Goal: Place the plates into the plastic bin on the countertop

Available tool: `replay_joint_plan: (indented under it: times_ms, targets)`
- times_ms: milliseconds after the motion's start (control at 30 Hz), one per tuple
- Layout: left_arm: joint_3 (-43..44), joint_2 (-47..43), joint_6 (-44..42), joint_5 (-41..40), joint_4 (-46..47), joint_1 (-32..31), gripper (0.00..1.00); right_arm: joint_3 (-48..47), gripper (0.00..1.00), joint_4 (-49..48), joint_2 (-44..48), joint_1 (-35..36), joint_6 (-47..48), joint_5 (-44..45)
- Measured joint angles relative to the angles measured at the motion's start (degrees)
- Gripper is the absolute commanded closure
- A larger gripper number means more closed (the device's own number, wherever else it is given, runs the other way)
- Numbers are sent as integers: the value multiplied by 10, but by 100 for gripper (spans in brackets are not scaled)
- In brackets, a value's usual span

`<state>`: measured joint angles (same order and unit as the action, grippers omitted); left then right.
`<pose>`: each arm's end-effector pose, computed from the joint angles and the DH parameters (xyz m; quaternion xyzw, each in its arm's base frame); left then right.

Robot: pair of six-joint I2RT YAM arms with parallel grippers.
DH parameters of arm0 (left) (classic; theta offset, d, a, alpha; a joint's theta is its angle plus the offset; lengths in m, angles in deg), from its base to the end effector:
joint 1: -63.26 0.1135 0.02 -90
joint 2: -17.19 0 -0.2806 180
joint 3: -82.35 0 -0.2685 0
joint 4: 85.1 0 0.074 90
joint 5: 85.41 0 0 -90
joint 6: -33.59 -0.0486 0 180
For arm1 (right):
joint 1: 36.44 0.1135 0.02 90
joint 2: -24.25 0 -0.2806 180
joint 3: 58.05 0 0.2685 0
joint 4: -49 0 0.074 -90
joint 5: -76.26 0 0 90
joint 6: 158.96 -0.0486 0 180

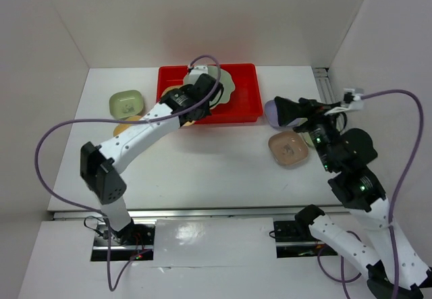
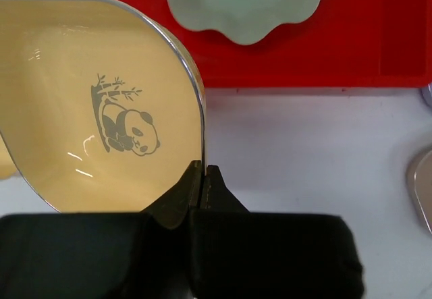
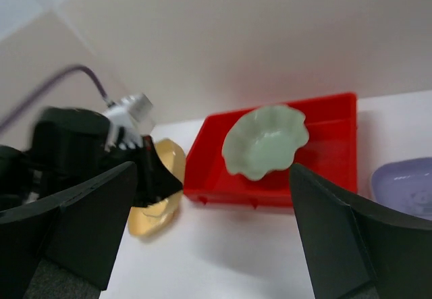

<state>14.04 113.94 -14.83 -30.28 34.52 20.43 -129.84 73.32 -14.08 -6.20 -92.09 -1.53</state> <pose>0.3066 -0.2463 0.3802 -0.1040 0.8840 -0.0376 0.4542 0.1294 0.0636 0.4549 0.0408 0.6486 0.2783 0.7072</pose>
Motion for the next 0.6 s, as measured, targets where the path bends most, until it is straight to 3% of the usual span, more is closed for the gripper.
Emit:
replay_joint_plan:
  times_ms: [133,333,600]
  targets:
    - [68,89,-78,16,42,32,100,-26,0,15,40,0,1,71]
    - [246,234,-167,61,100,78,100,-46,0,37,67,0,8,116]
    - [312,322,-253,111,194,98,100,-47,0,81,65,0,20,131]
